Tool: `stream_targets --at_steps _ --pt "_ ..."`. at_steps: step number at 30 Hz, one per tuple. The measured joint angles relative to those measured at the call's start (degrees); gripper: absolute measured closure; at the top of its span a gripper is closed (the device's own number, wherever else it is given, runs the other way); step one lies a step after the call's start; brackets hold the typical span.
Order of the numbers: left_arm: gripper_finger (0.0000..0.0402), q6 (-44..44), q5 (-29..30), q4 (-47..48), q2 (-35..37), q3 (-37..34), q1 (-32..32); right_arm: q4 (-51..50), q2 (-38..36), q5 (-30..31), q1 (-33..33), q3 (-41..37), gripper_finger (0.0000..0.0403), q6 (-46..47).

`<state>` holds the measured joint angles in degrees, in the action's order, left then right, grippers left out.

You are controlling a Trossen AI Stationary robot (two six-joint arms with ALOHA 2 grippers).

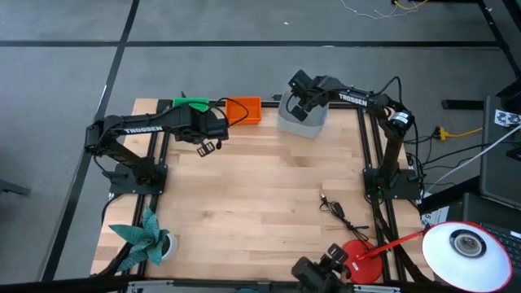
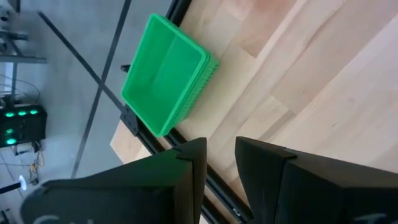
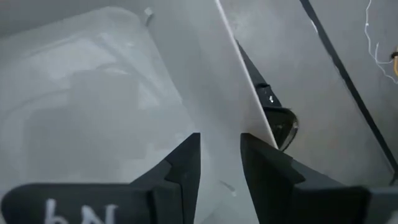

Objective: Stack baskets by color
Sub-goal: Adjust the gray stacked bins

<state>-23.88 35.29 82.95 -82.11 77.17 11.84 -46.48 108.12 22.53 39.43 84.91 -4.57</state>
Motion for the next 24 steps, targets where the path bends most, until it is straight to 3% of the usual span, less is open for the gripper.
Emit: stream_targets --at_steps 24 --pt "0.0324 0.0 1.8 0.0 0.0 0.0 -0.2 3.9 -0.2 -3.2 2.2 -0.1 0.0283 -0.2"
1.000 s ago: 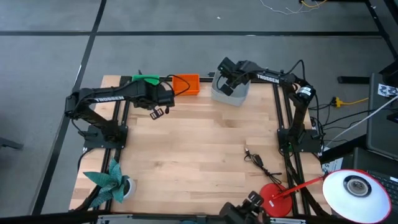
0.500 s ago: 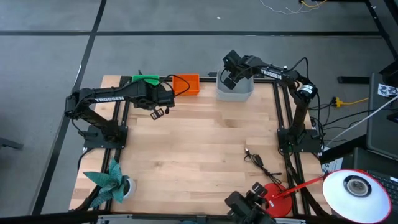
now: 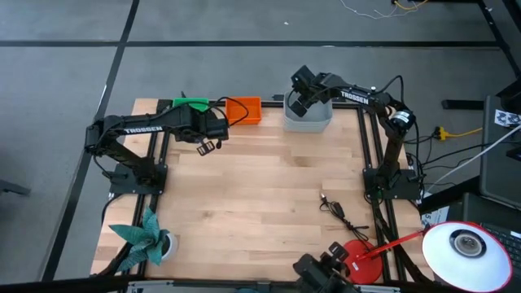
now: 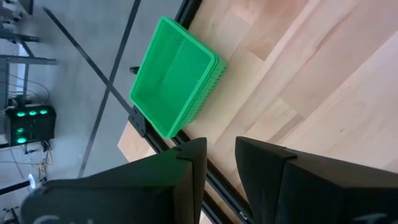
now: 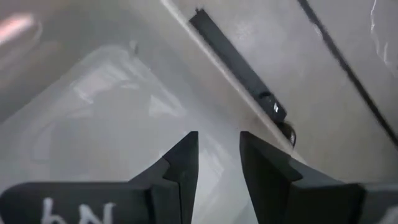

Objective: Stack baskets by color
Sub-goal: Adjust the gray stacked bins, then return to Home Position

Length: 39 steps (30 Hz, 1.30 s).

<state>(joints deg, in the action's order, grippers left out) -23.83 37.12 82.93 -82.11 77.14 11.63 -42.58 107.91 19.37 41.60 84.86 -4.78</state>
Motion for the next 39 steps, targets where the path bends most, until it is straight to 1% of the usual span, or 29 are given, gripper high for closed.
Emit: stream_targets --at_steps 3,8,10,12,14,16,20,22,24,26,28,31,34,36,39 --pt "0.0324 0.0 -0.1 0.9 1.2 -0.1 -1.5 -5.3 -1.9 0.5 -1.7 1.2 0.0283 2.9" --pt "0.0325 -1.6 -0.4 1.0 6.2 -0.1 -4.2 -9.9 -8.9 0.5 -6.7 2.7 0.0283 5.8" --pt "0.0325 -3.5 -0.4 1.8 8.9 -0.1 -5.2 -12.1 -12.6 -0.6 -9.3 2.7 0.0283 7.7" --pt "0.0325 -7.4 -0.8 3.5 12.4 -0.2 -7.1 -14.6 -16.7 -3.4 -12.4 2.4 0.0283 10.0" --pt "0.0325 -11.7 -2.4 4.9 16.0 -1.3 -9.7 -16.4 -21.1 -5.8 -16.1 0.1 0.0283 11.0" --pt "0.0325 -16.5 -4.7 4.1 20.5 -3.5 -13.1 -17.1 -25.7 -7.1 -20.2 -3.7 0.0283 13.0" --pt "0.0325 -24.9 -5.1 -0.7 30.0 -11.8 -21.3 -14.8 -36.5 -8.6 -28.7 -14.9 0.0283 19.7" --pt "0.0325 -26.5 -4.1 -8.1 33.8 -17.3 -24.8 -9.2 -41.6 -9.8 -33.1 -22.2 0.0283 24.1" --pt "0.0325 -26.0 -2.4 -17.3 37.8 -23.4 -27.6 -0.7 -46.6 -11.9 -37.1 -29.6 0.0283 26.6" --pt "0.0325 -23.3 -1.2 -28.4 41.1 -29.6 -29.9 9.7 -50.8 -14.9 -40.2 -36.6 0.0283 27.2" --pt "0.0325 -18.9 1.0 -41.5 43.1 -36.1 -31.5 20.0 -54.1 -17.3 -42.9 -43.5 0.0283 27.0" --pt "0.0325 -10.1 3.3 -62.2 43.6 -47.2 -33.4 35.6 -57.9 -18.1 -46.1 -53.2 0.0283 26.4" --pt "0.0325 -1.7 3.3 -80.0 43.3 -56.8 -33.7 47.9 -60.0 -18.0 -47.7 -61.9 0.0283 25.1" --pt "0.0325 2.4 2.5 -89.2 43.2 -61.9 -33.4 55.1 -61.2 -18.0 -48.3 -66.7 0.0283 24.2" --pt "0.0325 7.6 -0.5 -98.9 43.5 -67.3 -32.8 62.9 -62.7 -18.0 -48.9 -72.3 0.0283 24.3"
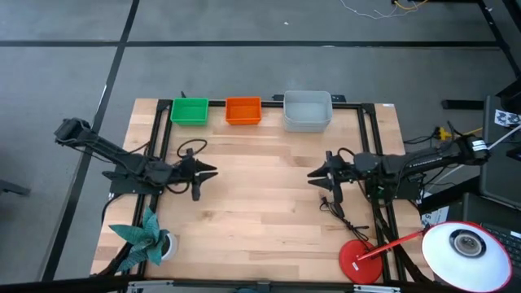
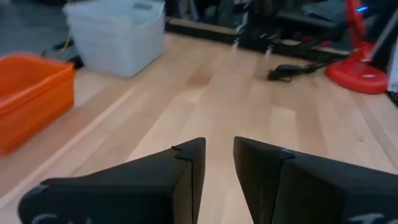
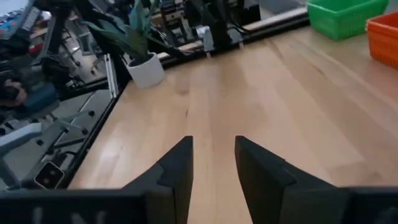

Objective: Stack baskets by color
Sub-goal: Return to Home Position

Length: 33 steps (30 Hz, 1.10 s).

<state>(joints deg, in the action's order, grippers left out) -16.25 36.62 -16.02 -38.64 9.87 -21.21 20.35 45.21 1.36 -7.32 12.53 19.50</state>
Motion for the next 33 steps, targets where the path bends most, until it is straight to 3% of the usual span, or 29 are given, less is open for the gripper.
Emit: stream_targets --at_steps 9,16,23,33 --pt "0.0345 8.2 -3.1 -3.1 7.7 -5.4 0.2 19.0 -4.9 0.1 -2.5 -12.0 0.0283 -9.1" --pt "0.0359 10.8 -4.2 1.1 15.1 -7.1 0.2 18.3 -6.5 1.4 -2.6 -12.1 0.0283 -16.2" --pt "0.0359 9.9 -4.6 8.1 23.0 -7.4 0.2 12.8 -8.4 1.5 -2.1 -12.1 0.0283 -14.2" --pt "0.0359 9.2 -3.9 14.3 30.5 -7.4 0.2 2.0 -19.3 -0.1 -2.1 -12.1 0.0283 -12.8"
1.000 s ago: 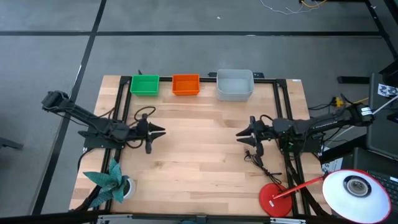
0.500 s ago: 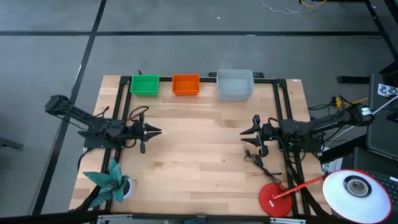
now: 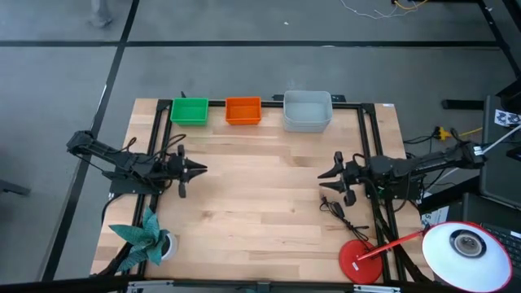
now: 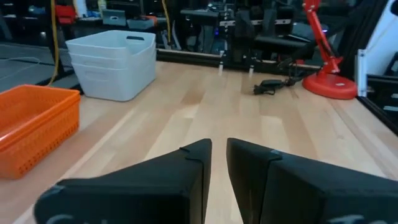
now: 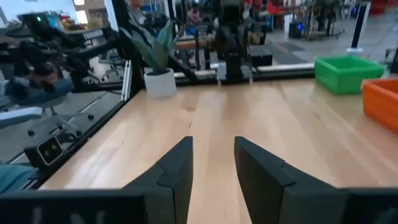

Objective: Stack baskets by color
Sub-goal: Return to Home Position

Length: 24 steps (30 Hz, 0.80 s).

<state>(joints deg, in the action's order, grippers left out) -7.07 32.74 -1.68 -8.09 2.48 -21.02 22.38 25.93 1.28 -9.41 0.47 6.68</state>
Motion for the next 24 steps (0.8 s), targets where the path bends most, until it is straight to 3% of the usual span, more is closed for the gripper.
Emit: stream_targets --at_steps 10,24 --pt "0.0358 0.1 0.8 0.0 -0.1 0.0 0.0 -1.8 -8.5 -0.2 0.0 0.0 0.0283 -3.9" --pt "0.0354 0.2 0.8 0.0 -0.1 0.0 0.0 -3.2 -9.4 -1.0 0.0 0.0 0.0283 -2.6"
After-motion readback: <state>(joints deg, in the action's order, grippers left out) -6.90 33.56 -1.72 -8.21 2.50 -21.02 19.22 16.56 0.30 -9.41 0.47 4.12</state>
